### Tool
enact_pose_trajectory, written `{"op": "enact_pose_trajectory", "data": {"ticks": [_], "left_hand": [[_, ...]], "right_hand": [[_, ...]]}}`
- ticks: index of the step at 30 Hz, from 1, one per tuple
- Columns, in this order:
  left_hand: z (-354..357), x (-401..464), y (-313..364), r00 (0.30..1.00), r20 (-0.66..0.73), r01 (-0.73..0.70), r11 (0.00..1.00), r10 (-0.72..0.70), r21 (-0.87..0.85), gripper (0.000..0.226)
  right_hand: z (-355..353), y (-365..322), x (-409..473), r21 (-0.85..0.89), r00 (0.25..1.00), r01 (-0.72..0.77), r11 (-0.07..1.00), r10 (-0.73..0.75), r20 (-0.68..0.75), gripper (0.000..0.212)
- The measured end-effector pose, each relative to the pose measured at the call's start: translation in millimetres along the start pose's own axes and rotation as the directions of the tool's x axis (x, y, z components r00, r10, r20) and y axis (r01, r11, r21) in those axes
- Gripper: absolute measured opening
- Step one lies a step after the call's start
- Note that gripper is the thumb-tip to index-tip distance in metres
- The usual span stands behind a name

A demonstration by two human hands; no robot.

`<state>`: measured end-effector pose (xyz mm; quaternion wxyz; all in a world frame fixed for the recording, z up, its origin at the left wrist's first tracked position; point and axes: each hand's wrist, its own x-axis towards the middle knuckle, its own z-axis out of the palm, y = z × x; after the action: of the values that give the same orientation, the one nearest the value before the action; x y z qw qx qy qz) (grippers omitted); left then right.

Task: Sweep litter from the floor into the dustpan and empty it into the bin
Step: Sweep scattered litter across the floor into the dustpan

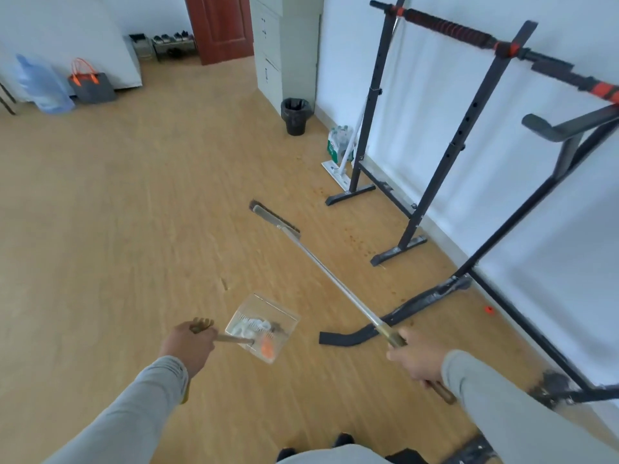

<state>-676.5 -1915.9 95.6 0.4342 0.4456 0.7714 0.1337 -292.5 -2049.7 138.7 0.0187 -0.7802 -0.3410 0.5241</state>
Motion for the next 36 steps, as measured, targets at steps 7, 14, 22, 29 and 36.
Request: {"op": "enact_pose_trajectory", "data": {"ticks": [7,14,22,29,36], "left_hand": [[9,-5,26,0.996,-0.092,0.011,1.0,-0.009,0.015,0.018],[10,20,32,0.99,-0.127,0.048,0.998,-0.054,-0.052,0.017],[-21,95,67,0.999,-0.037,-0.004,0.999,0.002,-0.034,0.022],[-68,154,103,0.99,0.099,-0.106,0.994,0.104,0.015,0.019],[-83,200,136,0.976,0.159,-0.154,0.987,0.146,0.042,0.015]], "right_hand": [[-2,-28,58,0.108,0.998,-0.005,0.994,-0.003,0.069,0.02],[-24,-39,75,0.219,0.996,-0.026,0.975,0.007,0.089,0.016],[-7,-104,101,0.375,0.992,-0.126,0.919,0.122,0.034,0.022],[17,-172,114,0.468,0.949,-0.271,0.841,0.315,-0.018,0.028],[14,-197,128,0.583,0.909,-0.32,0.747,0.415,-0.032,0.026]]}}
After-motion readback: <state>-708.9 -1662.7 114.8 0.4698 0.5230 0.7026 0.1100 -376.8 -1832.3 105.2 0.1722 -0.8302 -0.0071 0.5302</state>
